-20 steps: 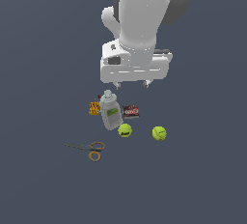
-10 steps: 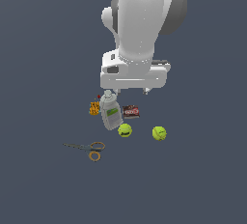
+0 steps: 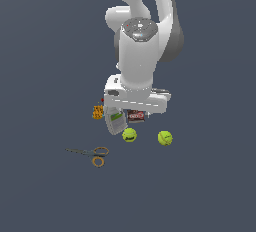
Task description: Pick up a designated object from a clutter of objects.
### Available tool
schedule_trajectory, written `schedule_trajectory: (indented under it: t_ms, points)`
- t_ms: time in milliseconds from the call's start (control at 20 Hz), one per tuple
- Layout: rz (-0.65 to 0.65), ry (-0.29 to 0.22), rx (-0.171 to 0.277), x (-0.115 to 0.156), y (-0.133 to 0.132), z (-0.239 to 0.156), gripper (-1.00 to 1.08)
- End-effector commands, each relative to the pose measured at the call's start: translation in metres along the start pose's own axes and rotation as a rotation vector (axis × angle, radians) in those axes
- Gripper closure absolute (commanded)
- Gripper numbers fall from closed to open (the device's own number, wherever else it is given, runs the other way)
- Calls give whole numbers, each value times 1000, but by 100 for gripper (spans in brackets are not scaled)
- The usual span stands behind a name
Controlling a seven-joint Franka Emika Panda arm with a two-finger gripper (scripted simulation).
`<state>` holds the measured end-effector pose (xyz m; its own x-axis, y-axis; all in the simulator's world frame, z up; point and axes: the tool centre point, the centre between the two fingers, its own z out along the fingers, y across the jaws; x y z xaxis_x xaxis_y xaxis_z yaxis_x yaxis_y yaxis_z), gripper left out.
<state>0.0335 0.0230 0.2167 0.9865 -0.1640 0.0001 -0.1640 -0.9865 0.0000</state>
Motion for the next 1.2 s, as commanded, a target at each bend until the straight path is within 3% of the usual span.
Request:
schedule_trajectory:
  t_ms: [0,450,900,950,1000,1050,1150]
  points:
    - [75,-21,-2,-2,4,38,-92]
    - [262,-6,1,4,12,104,-92]
    - [325,0,0,4,15,125,-92]
    - [315,94,34,91,0,74,-92]
    - [304,188,68,82,-3,24,-92]
    - [297,245,89,67,-4,-14,-92]
    - [298,240,87,66,-4,-10,-92]
